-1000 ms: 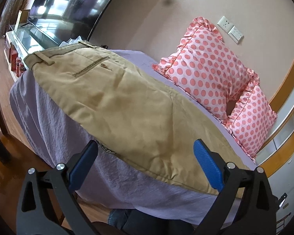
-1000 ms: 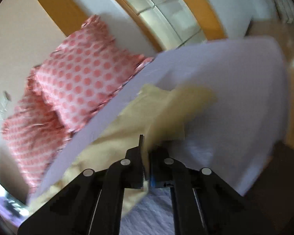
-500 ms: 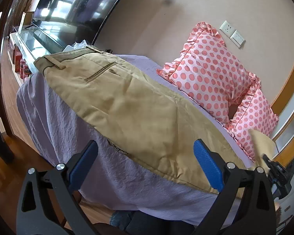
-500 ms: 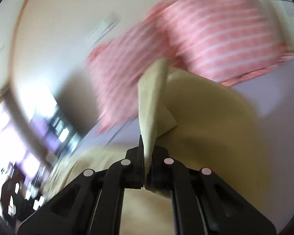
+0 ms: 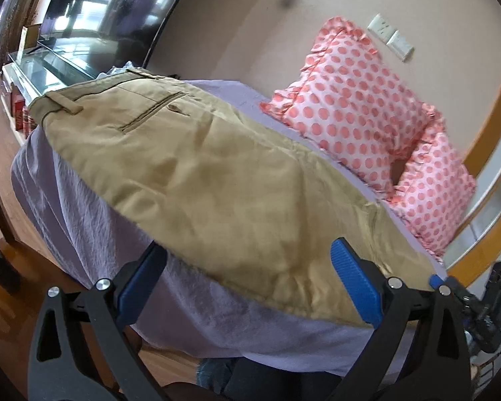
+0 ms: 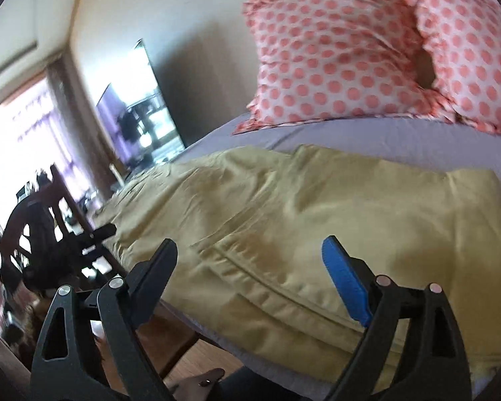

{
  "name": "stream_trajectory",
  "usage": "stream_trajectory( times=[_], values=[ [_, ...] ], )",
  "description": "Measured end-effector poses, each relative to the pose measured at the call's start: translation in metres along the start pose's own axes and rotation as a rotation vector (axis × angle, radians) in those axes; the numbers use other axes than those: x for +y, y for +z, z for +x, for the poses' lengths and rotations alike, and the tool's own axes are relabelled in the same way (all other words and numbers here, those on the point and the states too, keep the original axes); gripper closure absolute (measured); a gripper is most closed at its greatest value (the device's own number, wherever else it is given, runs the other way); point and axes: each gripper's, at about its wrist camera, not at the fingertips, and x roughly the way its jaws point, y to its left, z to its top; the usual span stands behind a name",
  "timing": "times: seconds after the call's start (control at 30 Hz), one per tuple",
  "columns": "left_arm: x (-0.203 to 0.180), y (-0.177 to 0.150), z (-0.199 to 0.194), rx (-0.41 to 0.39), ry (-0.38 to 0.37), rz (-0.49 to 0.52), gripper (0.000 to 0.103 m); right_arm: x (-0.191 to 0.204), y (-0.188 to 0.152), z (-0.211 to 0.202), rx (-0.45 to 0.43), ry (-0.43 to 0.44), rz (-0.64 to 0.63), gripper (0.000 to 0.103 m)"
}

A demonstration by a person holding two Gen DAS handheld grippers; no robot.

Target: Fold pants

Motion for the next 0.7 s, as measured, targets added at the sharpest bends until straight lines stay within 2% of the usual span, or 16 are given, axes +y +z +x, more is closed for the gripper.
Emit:
stream_trajectory(
  times=[0.2,0.3,0.4,0.5,0.53,0.6,0.63,0.67,0.7],
  values=[
    [0.009,0.024,0.013,0.018,0.034,-0.079,0.005,-0.017,0.0,0.006,0.019,0.017,0.087,0.013],
    [0.016,0.039,0.006,-0.012,0.031,-0.12,0.005,-0.016,-0.003,0.008,0.021,0.017,0.088,0.012],
    [0.022,0.06,0.0,-0.051,0.06,-0.119,0.005,-0.018,-0.005,0.01,0.021,0.024,0.101,0.011],
    [0.034,0.077,0.013,-0.021,0.102,-0.139,0.005,-0.02,-0.007,0.011,0.02,0.032,0.112,0.011],
    [0.043,0.082,0.021,0.008,0.108,-0.175,0.009,-0.02,-0.008,0.011,0.018,0.034,0.115,0.011],
    [0.049,0.087,0.021,0.002,0.104,-0.193,0.013,-0.021,-0.008,0.011,0.014,0.041,0.119,0.011],
    [0.051,0.09,0.022,0.015,0.118,-0.206,0.022,-0.021,-0.009,0.01,0.013,0.044,0.118,0.011],
    [0.052,0.092,0.02,0.012,0.134,-0.213,0.042,-0.022,-0.009,0.01,0.01,0.048,0.119,0.011],
    [0.053,0.095,0.018,0.0,0.154,-0.205,0.056,-0.023,-0.009,0.009,0.009,0.052,0.12,0.011]
  ],
)
